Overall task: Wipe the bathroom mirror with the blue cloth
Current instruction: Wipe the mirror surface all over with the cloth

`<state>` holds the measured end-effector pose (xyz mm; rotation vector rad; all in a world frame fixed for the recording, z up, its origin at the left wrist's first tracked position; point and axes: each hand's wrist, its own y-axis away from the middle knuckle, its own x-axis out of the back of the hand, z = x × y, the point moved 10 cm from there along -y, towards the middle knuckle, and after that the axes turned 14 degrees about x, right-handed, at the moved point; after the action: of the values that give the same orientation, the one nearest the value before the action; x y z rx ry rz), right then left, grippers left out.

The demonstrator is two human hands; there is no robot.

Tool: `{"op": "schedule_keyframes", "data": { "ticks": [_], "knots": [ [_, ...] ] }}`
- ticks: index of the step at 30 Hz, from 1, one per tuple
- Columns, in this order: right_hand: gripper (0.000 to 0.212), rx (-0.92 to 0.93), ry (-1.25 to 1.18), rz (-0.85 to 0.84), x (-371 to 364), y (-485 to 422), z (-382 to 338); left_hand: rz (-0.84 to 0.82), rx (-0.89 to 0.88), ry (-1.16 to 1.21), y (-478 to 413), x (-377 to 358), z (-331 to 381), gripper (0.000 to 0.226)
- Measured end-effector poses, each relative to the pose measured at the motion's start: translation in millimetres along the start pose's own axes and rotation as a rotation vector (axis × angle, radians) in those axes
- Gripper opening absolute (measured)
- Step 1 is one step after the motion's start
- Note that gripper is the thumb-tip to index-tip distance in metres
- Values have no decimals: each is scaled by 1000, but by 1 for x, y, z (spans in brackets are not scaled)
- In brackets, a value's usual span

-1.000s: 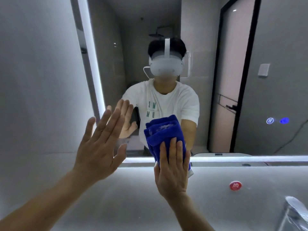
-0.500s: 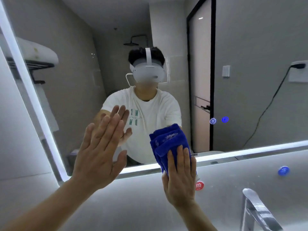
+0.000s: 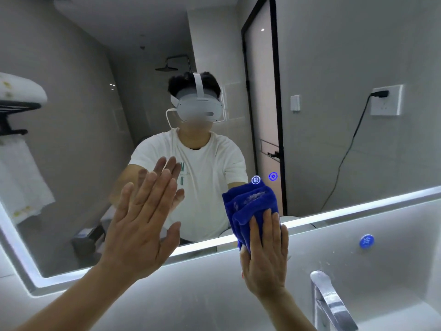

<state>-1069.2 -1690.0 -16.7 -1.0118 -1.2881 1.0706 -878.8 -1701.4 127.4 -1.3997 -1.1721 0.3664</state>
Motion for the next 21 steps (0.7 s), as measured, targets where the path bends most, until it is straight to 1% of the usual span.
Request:
{"op": "schedule_keyframes", "data": {
  "ticks": [4,9,13,15,19,21],
  "knots": [
    [65,-42,-3,21,9,3,28,-30,7,2,-8,-5,19,60],
    [64,8,-4,4,12,3,42,-61,11,24,-20,-18,47,60],
    [52,-33,3,32,22,4,67,-72,4,37,-27,-28,70,62],
    [49,-38,7,50,29,2,79,-74,7,47,-30,-33,80,63],
    [54,0,32,41,34,0,91,-54,9,76,-37,-43,106,62],
    [50,7,33,50,36,0,98,-33,-1,75,-44,-45,121,61]
  ]
}}
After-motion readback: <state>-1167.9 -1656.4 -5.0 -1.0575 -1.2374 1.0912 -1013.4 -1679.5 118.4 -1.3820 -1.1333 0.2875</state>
